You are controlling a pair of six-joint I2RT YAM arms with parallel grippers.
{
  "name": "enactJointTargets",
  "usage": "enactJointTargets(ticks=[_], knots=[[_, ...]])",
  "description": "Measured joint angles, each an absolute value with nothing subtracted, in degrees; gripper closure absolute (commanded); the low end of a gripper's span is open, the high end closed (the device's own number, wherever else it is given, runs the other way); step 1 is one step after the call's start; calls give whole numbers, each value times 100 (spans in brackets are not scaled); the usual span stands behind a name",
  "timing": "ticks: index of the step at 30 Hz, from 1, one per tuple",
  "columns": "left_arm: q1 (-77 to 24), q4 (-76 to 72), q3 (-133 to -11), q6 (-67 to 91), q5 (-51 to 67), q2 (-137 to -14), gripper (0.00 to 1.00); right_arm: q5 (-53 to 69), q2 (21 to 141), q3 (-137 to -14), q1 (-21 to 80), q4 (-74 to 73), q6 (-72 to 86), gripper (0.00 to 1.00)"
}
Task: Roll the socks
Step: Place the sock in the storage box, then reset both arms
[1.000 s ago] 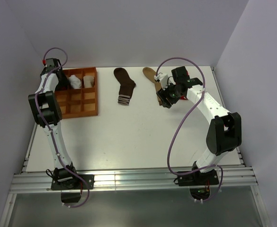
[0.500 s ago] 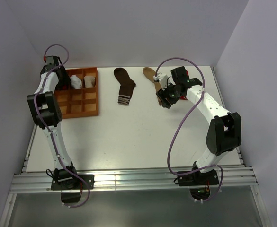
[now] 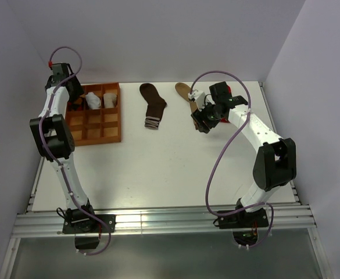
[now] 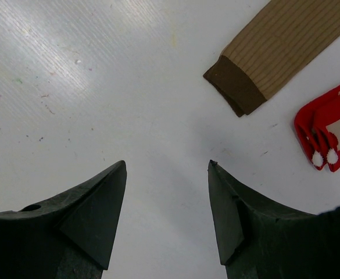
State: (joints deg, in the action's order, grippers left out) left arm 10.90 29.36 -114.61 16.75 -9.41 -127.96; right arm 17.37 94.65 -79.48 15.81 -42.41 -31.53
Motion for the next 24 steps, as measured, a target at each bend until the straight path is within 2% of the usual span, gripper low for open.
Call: enactJointTargets(ticks=[8, 14, 24], knots=[[1048, 2952, -11185, 1883, -884, -11966, 30, 1739, 9362, -7935, 1590, -4239, -3140, 34], [526, 2877, -10195, 2086, -875, -10704, 30, 1817, 8812, -7861, 1588, -4246, -2956, 34], [-2106, 2899, -8394, 2416, -1011, -8696, 30, 2108, 7467, -7483, 1511, -4265, -2287, 32]])
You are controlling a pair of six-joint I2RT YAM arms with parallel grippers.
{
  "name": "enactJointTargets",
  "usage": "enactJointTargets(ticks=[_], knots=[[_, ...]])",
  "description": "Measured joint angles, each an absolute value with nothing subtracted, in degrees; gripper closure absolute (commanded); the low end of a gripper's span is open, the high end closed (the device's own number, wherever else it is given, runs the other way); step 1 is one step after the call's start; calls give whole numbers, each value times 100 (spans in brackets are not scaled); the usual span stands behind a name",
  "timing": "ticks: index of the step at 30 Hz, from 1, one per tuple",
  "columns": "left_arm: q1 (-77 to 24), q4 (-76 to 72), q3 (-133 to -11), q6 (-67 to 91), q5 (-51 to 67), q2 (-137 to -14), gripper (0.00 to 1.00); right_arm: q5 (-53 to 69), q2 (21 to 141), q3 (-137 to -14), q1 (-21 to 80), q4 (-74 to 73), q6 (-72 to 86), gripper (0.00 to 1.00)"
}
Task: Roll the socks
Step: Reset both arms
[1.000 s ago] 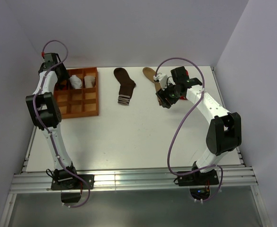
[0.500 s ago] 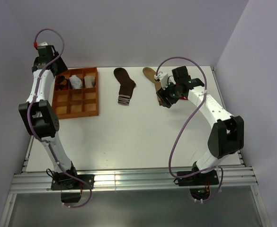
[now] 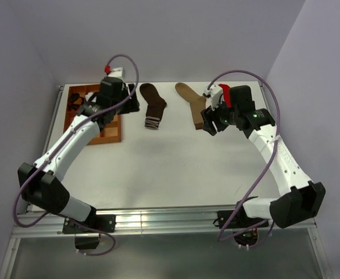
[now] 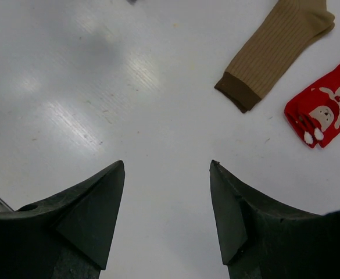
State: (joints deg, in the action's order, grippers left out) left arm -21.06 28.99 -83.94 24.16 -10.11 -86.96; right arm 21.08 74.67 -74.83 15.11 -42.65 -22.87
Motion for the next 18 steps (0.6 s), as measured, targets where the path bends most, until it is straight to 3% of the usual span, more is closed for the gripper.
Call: enactJointTargets(ticks=[9, 18], knots=[[-3815, 2902, -7253, 2768, -904, -7721, 29, 2292, 6187, -6661, 1398, -4309, -1863, 25], [-4379, 3044, -7253, 2773, -834, -7537, 29, 2185, 5802, -6543, 1393, -4252, -1651, 21]])
